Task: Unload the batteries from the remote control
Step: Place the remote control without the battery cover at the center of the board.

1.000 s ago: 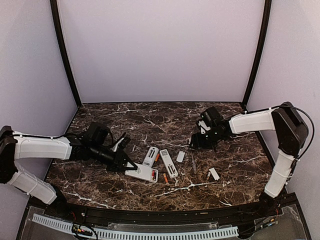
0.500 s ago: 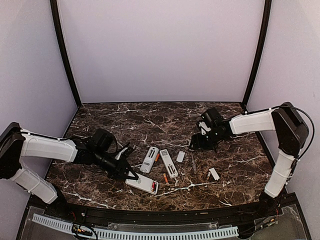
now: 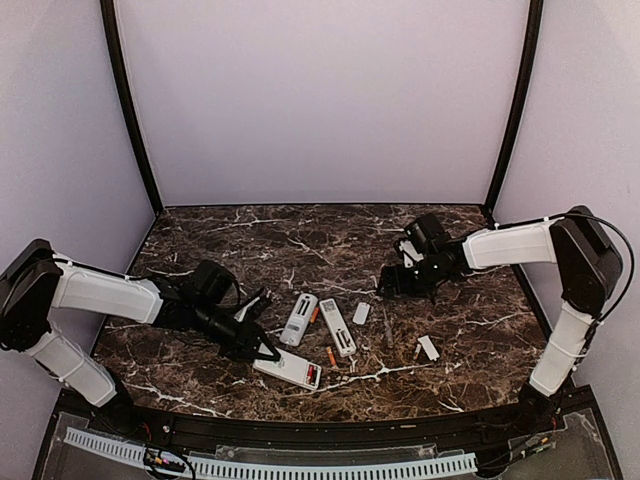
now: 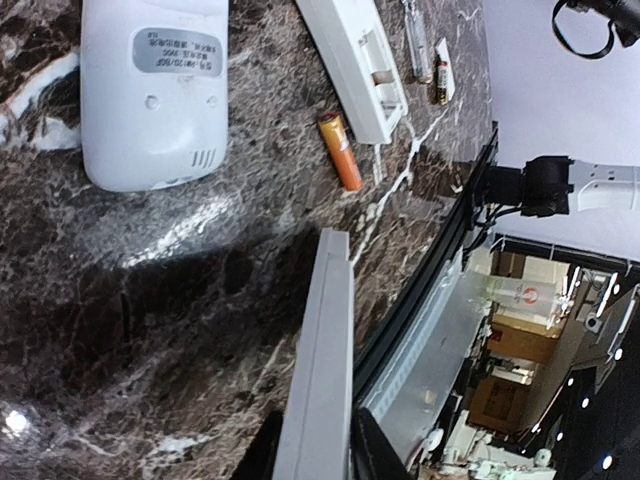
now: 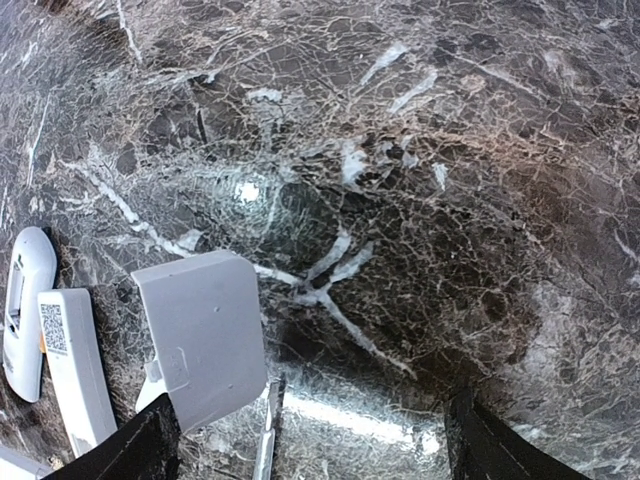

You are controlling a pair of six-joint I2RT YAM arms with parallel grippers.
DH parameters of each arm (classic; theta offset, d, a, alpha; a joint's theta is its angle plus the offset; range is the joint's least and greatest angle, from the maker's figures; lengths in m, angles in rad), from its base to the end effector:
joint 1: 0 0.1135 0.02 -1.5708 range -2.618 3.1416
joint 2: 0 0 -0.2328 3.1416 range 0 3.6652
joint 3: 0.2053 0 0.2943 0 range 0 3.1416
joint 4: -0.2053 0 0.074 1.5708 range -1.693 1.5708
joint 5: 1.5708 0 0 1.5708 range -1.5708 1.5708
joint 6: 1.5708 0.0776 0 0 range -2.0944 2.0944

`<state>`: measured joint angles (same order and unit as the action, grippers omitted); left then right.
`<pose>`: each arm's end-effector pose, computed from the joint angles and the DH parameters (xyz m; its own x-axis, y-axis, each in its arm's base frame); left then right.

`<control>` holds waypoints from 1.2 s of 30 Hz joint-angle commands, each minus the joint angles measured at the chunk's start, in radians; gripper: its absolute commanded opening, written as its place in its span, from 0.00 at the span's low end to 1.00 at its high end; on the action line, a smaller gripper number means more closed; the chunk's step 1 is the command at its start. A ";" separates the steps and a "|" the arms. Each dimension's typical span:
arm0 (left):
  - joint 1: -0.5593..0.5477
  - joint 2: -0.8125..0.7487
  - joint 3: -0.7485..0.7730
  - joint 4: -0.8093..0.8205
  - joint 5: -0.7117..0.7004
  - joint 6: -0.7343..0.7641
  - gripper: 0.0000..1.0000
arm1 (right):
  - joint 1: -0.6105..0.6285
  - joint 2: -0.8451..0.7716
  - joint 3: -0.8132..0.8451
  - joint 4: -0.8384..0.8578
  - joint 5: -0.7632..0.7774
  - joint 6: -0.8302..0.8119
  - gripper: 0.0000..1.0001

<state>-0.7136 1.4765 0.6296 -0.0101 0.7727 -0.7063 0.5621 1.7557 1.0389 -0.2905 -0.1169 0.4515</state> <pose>0.2055 -0.2496 0.0712 -0.9632 0.2192 -0.1556 0.2485 0.5053 -0.8263 0.3337 0.2209 0.0706 -0.8976 -0.0532 -0.4376 -0.2116 0.9229 0.3218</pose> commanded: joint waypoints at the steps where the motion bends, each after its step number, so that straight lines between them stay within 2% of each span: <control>1: -0.002 0.021 0.009 -0.068 -0.087 0.037 0.31 | -0.005 -0.030 -0.016 0.020 -0.020 -0.002 0.90; 7: -0.002 0.012 0.016 -0.110 -0.132 0.049 0.54 | -0.009 -0.047 -0.027 0.036 -0.059 0.003 0.98; 14: -0.003 -0.047 0.025 -0.172 -0.226 0.057 0.76 | -0.015 -0.084 -0.048 0.049 -0.097 -0.002 0.99; 24: 0.020 -0.171 0.124 -0.329 -0.408 0.102 0.86 | -0.056 -0.184 -0.062 -0.008 -0.025 -0.035 0.95; 30: 0.125 -0.235 0.284 -0.459 -0.433 0.213 0.89 | -0.162 -0.230 -0.068 -0.072 0.010 -0.095 0.90; 36: 0.315 -0.234 0.411 -0.507 -0.373 0.312 0.91 | -0.266 -0.281 -0.080 -0.114 0.019 -0.138 0.88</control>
<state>-0.4946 1.2552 0.9817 -0.4278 0.3798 -0.4938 0.3412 1.5188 0.9752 -0.3580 -0.1211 0.3595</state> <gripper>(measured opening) 0.903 0.885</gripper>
